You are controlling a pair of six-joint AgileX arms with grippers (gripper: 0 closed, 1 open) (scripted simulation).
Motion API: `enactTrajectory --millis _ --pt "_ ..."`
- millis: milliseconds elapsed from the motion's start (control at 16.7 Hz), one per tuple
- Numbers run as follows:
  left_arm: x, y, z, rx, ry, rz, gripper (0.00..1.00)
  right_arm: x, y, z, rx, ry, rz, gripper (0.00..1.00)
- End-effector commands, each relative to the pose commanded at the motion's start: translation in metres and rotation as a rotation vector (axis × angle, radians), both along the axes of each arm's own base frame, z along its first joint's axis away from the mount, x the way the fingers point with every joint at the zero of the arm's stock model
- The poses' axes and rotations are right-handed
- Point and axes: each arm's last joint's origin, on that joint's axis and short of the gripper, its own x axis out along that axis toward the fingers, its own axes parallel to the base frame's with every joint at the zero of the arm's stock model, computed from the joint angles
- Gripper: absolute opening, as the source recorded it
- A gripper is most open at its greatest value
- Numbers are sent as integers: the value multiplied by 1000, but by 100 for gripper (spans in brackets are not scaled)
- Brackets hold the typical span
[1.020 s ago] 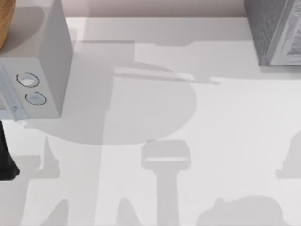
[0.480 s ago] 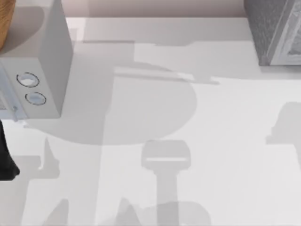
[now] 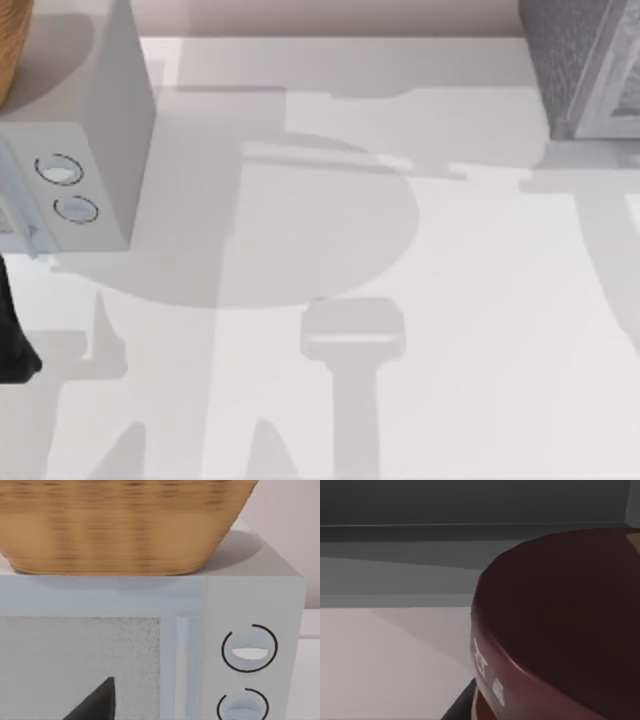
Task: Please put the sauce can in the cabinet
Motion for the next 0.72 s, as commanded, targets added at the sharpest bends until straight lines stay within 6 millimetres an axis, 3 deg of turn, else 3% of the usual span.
enactTrajectory --millis 120,300,480,720 --pt "0 0 0 0 0 0 100 18 6 27 -1 -9 2 0" --pt "0 0 0 0 0 0 100 42 15 52 -6 -9 5 0" --pt "0 0 0 0 0 0 100 60 22 63 -12 -1 7 0" --pt "0 0 0 0 0 0 100 64 24 65 -14 2 7 0"
